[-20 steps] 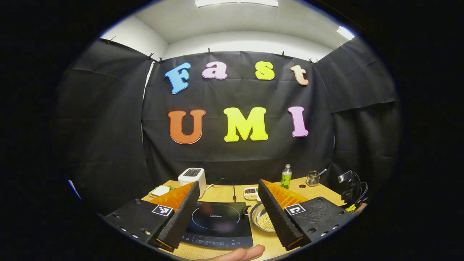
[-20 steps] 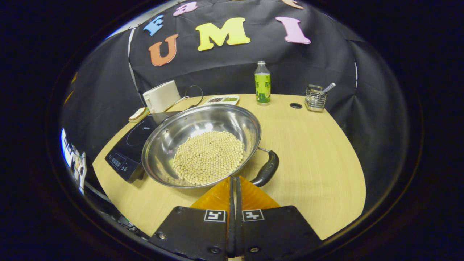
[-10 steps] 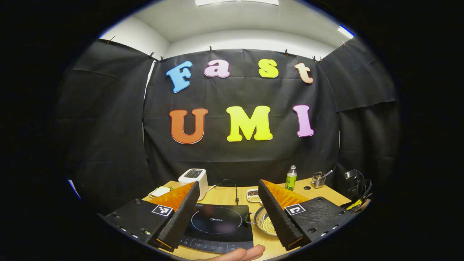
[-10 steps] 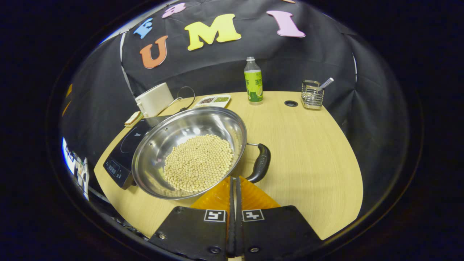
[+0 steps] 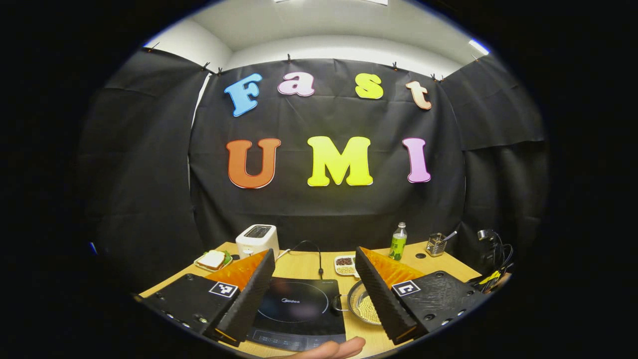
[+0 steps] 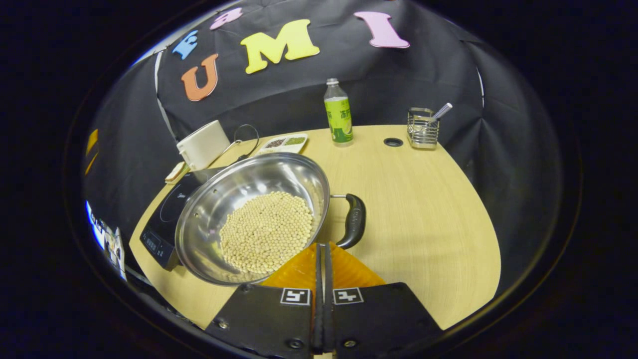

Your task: First push the handle of the pot to place it horizontally, then grasp the pot with both hands and set it on the induction cooktop.

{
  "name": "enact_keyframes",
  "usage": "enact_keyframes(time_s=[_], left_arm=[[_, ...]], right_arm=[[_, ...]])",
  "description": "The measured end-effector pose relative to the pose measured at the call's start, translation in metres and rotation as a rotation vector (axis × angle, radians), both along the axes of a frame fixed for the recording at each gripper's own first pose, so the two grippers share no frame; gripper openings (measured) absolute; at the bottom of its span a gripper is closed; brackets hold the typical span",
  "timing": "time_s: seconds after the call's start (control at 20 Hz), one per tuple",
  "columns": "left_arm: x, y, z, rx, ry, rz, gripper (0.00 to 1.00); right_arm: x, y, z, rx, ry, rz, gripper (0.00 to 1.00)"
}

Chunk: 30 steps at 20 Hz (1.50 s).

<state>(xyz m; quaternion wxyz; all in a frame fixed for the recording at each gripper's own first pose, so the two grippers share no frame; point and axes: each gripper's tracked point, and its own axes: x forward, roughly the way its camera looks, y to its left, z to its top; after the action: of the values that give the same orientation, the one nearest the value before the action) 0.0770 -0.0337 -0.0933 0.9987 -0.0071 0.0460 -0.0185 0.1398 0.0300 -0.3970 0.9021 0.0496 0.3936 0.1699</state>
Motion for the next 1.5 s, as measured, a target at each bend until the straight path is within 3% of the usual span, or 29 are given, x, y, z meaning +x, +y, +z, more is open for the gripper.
enact_keyframes(time_s=[0.05,0.1,0.45,0.75,0.8,0.85,0.95,1.05,1.15,1.5], left_arm=[[0.002,-0.003,-0.005,-0.002,0.013,-0.011,0.96],[0.005,-0.006,-0.01,-0.004,0.028,-0.02,0.96],[0.021,-0.021,-0.043,-0.009,0.108,-0.062,0.96],[0.041,-0.028,-0.079,-0.02,0.192,-0.077,0.96],[0.044,-0.03,-0.086,-0.02,0.21,-0.08,0.97],[0.048,-0.032,-0.094,-0.017,0.23,-0.08,0.97],[0.054,-0.038,-0.11,-0.015,0.269,-0.085,0.96],[0.059,-0.05,-0.132,-0.015,0.33,-0.106,0.95],[0.062,-0.06,-0.151,-0.008,0.384,-0.126,0.96],[0.077,-0.072,-0.203,-0.017,0.538,-0.13,0.96]], right_arm=[[0.003,-0.001,-0.001,-0.011,-0.004,-0.006,0.0],[0.005,-0.003,0.0,-0.019,-0.011,-0.01,0.04],[0.012,-0.007,0.0,-0.016,0.004,-0.04,0.04],[0.016,-0.014,0.031,0.016,-0.057,-0.077,0.04],[0.018,-0.013,0.038,0.018,-0.078,-0.079,0.12],[0.018,-0.016,0.042,0.009,-0.091,-0.082,0.27],[0.021,-0.016,0.044,-0.007,-0.106,-0.087,0.73],[0.025,-0.018,0.039,-0.027,-0.095,-0.099,0.9],[0.028,-0.017,0.035,-0.043,-0.082,-0.097,0.95],[0.043,-0.017,0.02,-0.094,-0.055,-0.094,0.95]])
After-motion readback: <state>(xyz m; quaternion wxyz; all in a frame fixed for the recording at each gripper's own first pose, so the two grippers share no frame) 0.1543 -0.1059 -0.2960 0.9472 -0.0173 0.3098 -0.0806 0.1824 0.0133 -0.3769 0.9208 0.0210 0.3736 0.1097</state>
